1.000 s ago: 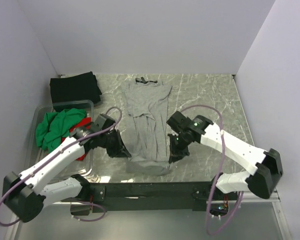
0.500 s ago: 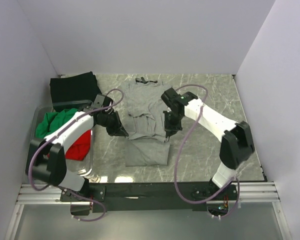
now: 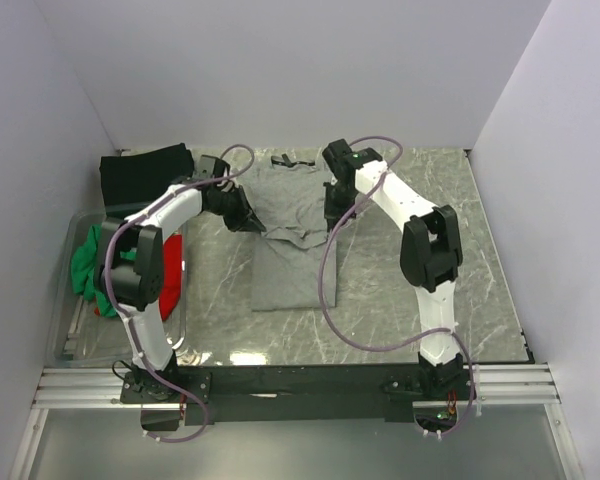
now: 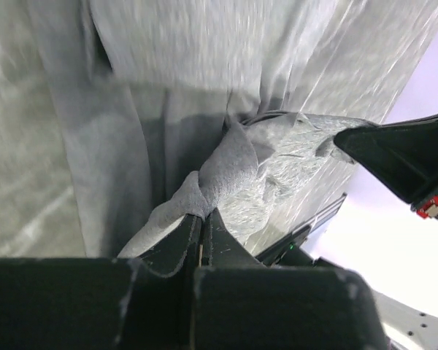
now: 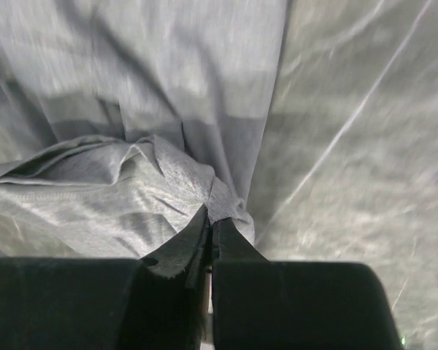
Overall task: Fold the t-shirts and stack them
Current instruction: Fold the tshirt
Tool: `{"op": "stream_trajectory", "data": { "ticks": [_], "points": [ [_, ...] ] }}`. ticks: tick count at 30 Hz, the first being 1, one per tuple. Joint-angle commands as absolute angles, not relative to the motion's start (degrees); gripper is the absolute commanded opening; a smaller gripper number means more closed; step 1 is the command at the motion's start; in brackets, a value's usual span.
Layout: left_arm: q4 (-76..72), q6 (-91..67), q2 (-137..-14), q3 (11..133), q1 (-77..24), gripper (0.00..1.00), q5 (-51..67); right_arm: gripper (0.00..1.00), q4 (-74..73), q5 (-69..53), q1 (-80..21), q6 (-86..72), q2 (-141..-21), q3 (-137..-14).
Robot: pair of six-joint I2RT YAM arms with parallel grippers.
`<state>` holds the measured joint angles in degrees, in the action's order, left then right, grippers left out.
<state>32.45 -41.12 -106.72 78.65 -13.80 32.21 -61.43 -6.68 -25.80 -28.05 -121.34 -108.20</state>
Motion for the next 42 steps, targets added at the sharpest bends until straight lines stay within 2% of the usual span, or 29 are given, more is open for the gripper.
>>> {"op": "stream_trajectory", "data": {
  "ticks": [1,9,11,12,13,14,15,16,19,24,28,35,42],
  "points": [
    [31.7,-40.2,-109.0,83.4,-11.5,0.0,33.5,0.0,-64.1,-5.8,-24.1,-25.7,-124.7,-115.9],
    [31.6,-42.5,-115.3,86.6,-9.8,0.0,33.5,0.0,-63.9,-9.9,-21.6,-23.6,-133.3,-123.7],
    [31.9,-43.0,-116.4,87.4,-9.8,0.04,32.9,0.0,-63.0,-12.1,-21.1,-23.4,-134.6,-124.5],
    [32.1,-43.6,-117.2,87.7,-9.8,0.09,32.3,0.01,-62.3,-13.0,-20.8,-23.2,-135.1,-125.5],
    [32.3,-43.9,-117.5,88.0,-9.7,0.28,31.1,0.15,-62.2,-13.7,-20.3,-23.2,-135.2,-126.0],
    [32.3,-44.1,-117.6,88.3,-9.7,0.38,30.4,0.21,-61.8,-15.1,-20.1,-23.2,-135.4,-126.4],
    [32.1,-44.5,-117.3,88.4,-9.7,0.52,29.9,0.25,-61.7,-15.4,-19.9,-23.0,-135.3,-127.1],
    [31.8,-44.6,-116.9,88.3,-9.7,0.57,29.3,0.32,-61.6,-15.4,-19.8,-22.9,-134.4,-127.4],
    [32.2,-44.5,-114.1,87.6,-9.7,0.67,24.5,0.41,-60.9,-12.5,-19.6,-22.6,-131.0,-126.7],
    [30.2,-41.8,-103.5,81.5,-11.6,0.67,14.7,0.41,-57.8,-10.5,-21.0,-22.1,-123.9,-119.8],
    [26.3,-38.2,-97.7,75.6,-17.8,0.66,13.8,0.39,-56.3,-12.3,-24.8,-21.8,-120.8,-115.8],
    [18.4,-34.5,-92.6,62.3,-25.9,0.65,16.1,0.36,-55.9,-16.2,-30.3,-23.8,-125.9,-115.0],
    [11.3,-30.2,-90.6,54.3,-30.2,0.65,18.4,0.35,-53.7,-17.1,-31.6,-25.2,-130.7,-115.9]
  ]
}}
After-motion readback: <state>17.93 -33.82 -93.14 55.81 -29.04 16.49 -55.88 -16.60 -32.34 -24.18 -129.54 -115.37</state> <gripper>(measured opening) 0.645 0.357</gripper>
